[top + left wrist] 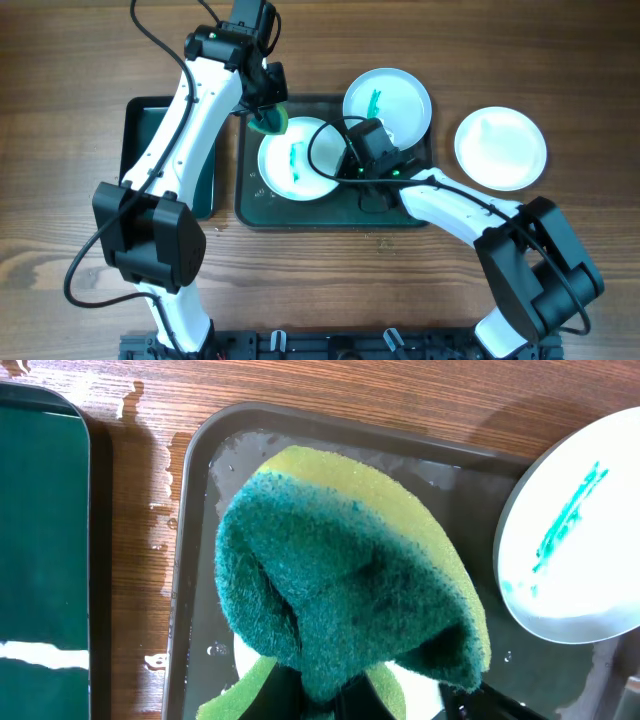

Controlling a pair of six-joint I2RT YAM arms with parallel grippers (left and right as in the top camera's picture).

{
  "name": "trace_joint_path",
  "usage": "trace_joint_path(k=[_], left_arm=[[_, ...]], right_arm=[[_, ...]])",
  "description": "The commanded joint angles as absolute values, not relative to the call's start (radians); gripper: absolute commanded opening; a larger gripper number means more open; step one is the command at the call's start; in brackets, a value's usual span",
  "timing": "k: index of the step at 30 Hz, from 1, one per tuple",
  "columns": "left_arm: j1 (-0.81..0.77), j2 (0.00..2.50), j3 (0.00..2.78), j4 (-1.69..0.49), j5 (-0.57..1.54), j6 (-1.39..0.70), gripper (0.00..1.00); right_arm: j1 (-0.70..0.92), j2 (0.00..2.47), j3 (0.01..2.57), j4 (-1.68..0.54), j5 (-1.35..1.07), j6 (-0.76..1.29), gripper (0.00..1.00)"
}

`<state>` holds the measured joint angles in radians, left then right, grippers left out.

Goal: Clean dirty plates on tray and stack at the side

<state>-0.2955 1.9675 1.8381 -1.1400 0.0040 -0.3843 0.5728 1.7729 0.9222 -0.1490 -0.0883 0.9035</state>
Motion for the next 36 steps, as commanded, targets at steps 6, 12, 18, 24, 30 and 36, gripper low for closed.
trace_joint_path(k=[6,12,18,24,30,36], left_arm=[[-0.297,1.975,1.831,-1.137,-0.005,-0.402,0.04],[-0.297,1.975,1.831,-1.137,-0.005,-0.401,0.04],[-0.298,1.975,1.831,-1.139,-0.004,-0.402,0.04],[-0.299,1.975,1.81,-1.145,0.018,-0.41,0.04],[-0.318,1.975,1.599,-1.015,0.099,-0.45,0.04],[-0.345,1.98,1.39,-0.791,0.159,-0.45,0.04]], right_arm=[[0.465,1.819,1.212,-0.463,-0.184,0.539,0.33],[0.458,2.037,1.351,-0.567,-0.256,0.368,0.3],[0.459,2.061,1.351,-0.551,-0.262,0.401,0.25],[0.463,2.078,1.338,-0.543,-0.288,0.564,0.04],[0.464,2.078,1.319,-0.54,-0.289,0.609,0.05],[0.464,2.078,1.319,-0.539,-0.289,0.603,0.04]])
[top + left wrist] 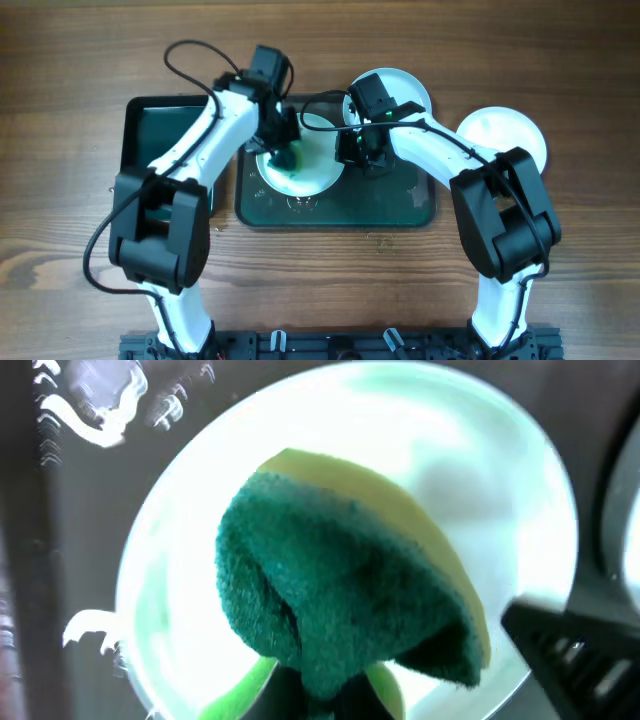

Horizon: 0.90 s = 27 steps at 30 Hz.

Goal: Clean dirty plates on tray and stack at the side

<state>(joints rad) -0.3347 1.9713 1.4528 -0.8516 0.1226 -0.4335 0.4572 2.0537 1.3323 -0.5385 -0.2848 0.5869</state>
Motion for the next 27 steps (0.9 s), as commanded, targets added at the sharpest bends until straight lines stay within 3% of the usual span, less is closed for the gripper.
trace_joint_path(k=[1,7,12,16,18,22,25,27], left_arm=[[-0.345,1.982,1.374,-0.773,0.157,-0.45,0.04],[-0.345,2.058,1.35,-0.71,0.166,-0.449,0.04],[-0.345,2.082,1.35,-0.659,0.498,-0.322,0.04],[-0.345,2.082,1.35,-0.596,0.593,-0.292,0.04],[-0.34,2.082,1.35,-0.557,0.533,-0.312,0.04],[-0.317,2.082,1.35,-0.566,0.187,-0.441,0.04],[-0.3,2.082,1.35,-0.653,-0.088,-0.533,0.04],[-0.294,2.082,1.35,-0.723,-0.15,-0.536,0.04]], right_arm=[[0.464,2.078,1.319,-0.539,-0.289,0.603,0.04],[0.464,2.078,1.319,-0.539,-0.289,0.603,0.04],[0.464,2.078,1.319,-0.538,-0.289,0.602,0.04],[0.464,2.078,1.319,-0.539,-0.289,0.602,0.04],[0.464,2.078,1.319,-0.539,-0.289,0.602,0.04],[0.464,2.078,1.319,-0.539,-0.289,0.601,0.04],[0.464,2.078,1.319,-0.539,-0.289,0.602,0.04],[0.464,2.078,1.319,-0.539,-0.289,0.602,0.04]])
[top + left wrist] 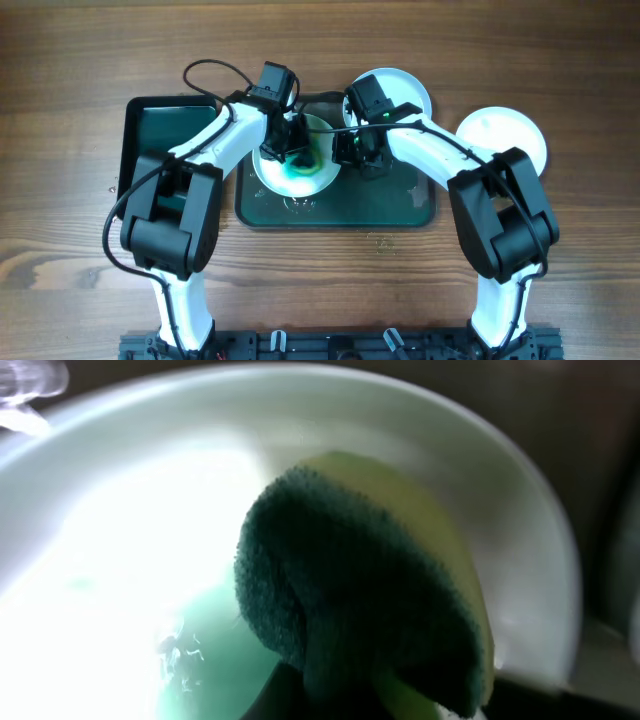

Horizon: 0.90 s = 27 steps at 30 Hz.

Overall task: Clean dirty plates on tray and stack at the side
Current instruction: 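Scrub the second plate with the sponge in the left gripper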

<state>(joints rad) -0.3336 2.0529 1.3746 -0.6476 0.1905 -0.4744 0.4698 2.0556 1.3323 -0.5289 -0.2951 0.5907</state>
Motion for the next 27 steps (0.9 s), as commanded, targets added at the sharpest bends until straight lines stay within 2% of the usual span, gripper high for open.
trace_joint_path(k=[1,6,11,15,18,19,23,27], left_arm=[[-0.294,2.082,1.35,-0.746,-0.151,-0.536,0.04],[-0.295,2.082,1.385,-0.89,-0.151,-0.522,0.04],[-0.299,2.082,1.499,-1.05,-0.126,-0.376,0.04],[-0.299,2.082,1.513,-1.028,0.161,-0.239,0.04],[-0.3,2.082,1.509,-0.977,0.379,-0.278,0.04],[-0.305,2.082,1.505,-0.949,0.392,-0.322,0.04],[-0.334,2.085,1.505,-0.848,0.326,-0.326,0.04],[-0.363,2.114,1.505,-0.796,0.008,-0.413,0.04]], right_arm=[[0.464,2.078,1.319,-0.538,-0.289,0.602,0.04],[0.464,2.078,1.319,-0.537,-0.289,0.602,0.04],[0.464,2.078,1.319,-0.535,-0.289,0.602,0.04],[0.464,2.078,1.319,-0.536,-0.289,0.601,0.04],[0.464,2.078,1.319,-0.54,-0.289,0.601,0.04],[0.464,2.078,1.319,-0.54,-0.29,0.601,0.04],[0.464,2.078,1.319,-0.54,-0.293,0.601,0.04],[0.464,2.078,1.319,-0.54,-0.293,0.601,0.05]])
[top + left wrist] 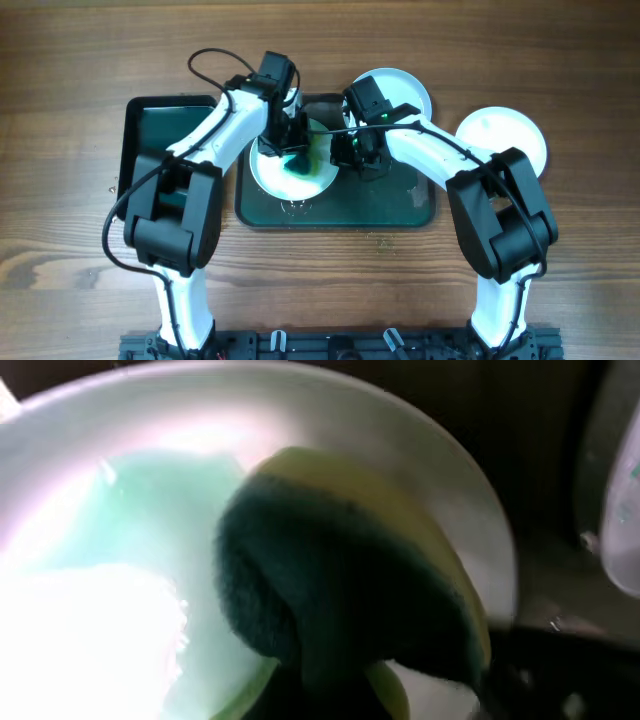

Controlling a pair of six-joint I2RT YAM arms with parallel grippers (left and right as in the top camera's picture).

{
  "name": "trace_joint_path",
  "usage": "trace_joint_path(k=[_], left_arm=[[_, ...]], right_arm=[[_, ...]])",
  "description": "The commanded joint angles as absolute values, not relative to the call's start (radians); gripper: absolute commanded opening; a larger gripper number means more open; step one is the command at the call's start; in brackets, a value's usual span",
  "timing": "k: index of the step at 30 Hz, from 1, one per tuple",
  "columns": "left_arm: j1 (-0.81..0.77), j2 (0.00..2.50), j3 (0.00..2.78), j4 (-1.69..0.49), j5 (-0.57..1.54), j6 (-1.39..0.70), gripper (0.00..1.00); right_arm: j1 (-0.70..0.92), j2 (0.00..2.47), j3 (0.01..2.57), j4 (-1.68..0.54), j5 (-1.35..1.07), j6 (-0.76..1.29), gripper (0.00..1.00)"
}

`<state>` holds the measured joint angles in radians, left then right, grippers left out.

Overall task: Clean dirty plates on tray and stack at the side
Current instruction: 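Scrub the second plate with the sponge in the left gripper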

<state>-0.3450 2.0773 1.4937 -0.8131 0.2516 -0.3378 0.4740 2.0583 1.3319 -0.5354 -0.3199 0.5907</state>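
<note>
My left gripper point(292, 148) is shut on a green-and-yellow sponge point(340, 580), pressed onto a white plate point(268, 178) in the dark tray point(400, 205). The sponge point(298, 160) sits near that plate's right side, and a pale green film covers the plate point(120, 540) to its left. My right gripper point(346, 150) grips this plate's right rim. A second white plate point(400, 95) with a green streak lies at the tray's far right corner. One clean white plate point(505, 145) rests on the table, right of the tray.
A dark green basin point(160, 150) stands left of the tray. The left arm's cable point(205, 65) loops over the table behind it. In the left wrist view the second plate's rim point(625, 500) shows at the right edge.
The sponge has shifted a little on the plate, now closer to its right rim. The green film lies wider across the plate. Both grippers keep their hold.
First the left gripper held the sponge over the tray's far left corner, while the plate bore a green streak and the right gripper was at its rim. Then the sponge was down on the plate. The streak had turned into a smear, which is now a wide film.
</note>
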Motion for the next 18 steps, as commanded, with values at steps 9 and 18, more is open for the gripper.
trace_joint_path(k=[9,18], left_arm=[[-0.367,2.13,1.505,-0.982,-0.341,-0.539,0.04],[-0.369,2.13,1.505,-0.96,0.502,-0.213,0.04]], right_arm=[[0.464,2.078,1.319,-0.54,-0.293,0.598,0.04],[0.464,2.078,1.319,-0.539,-0.308,0.598,0.04]])
